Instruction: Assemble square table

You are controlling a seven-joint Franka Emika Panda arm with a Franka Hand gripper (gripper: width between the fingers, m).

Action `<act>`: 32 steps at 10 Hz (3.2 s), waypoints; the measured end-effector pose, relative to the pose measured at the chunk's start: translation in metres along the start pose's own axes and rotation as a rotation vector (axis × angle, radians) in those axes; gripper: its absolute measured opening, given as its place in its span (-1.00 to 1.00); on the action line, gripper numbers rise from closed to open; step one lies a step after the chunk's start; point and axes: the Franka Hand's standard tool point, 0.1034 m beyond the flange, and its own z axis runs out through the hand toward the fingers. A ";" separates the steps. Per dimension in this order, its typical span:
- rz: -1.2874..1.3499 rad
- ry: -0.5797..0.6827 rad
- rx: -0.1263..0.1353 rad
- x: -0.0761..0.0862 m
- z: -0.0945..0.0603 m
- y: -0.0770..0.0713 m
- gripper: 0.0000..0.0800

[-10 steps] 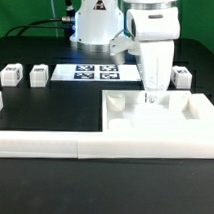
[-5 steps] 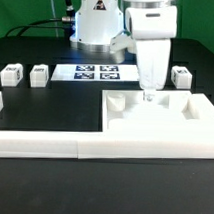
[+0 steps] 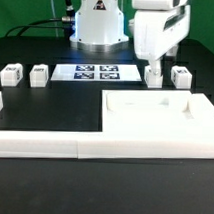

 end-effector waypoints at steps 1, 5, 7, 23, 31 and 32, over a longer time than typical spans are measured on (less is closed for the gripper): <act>0.087 0.005 -0.002 0.007 -0.001 -0.003 0.62; 0.389 0.011 0.010 0.010 -0.001 -0.008 0.62; 0.663 -0.007 0.028 0.020 0.002 -0.029 0.62; 0.916 -0.896 0.340 0.009 0.030 -0.093 0.62; 0.908 -0.935 0.353 -0.004 0.052 -0.106 0.62; 0.908 -0.935 0.353 -0.004 0.052 -0.106 0.62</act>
Offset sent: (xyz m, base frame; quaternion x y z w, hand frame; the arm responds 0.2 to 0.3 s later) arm 0.0000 0.0000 0.0000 0.0000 0.0000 0.1938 0.9810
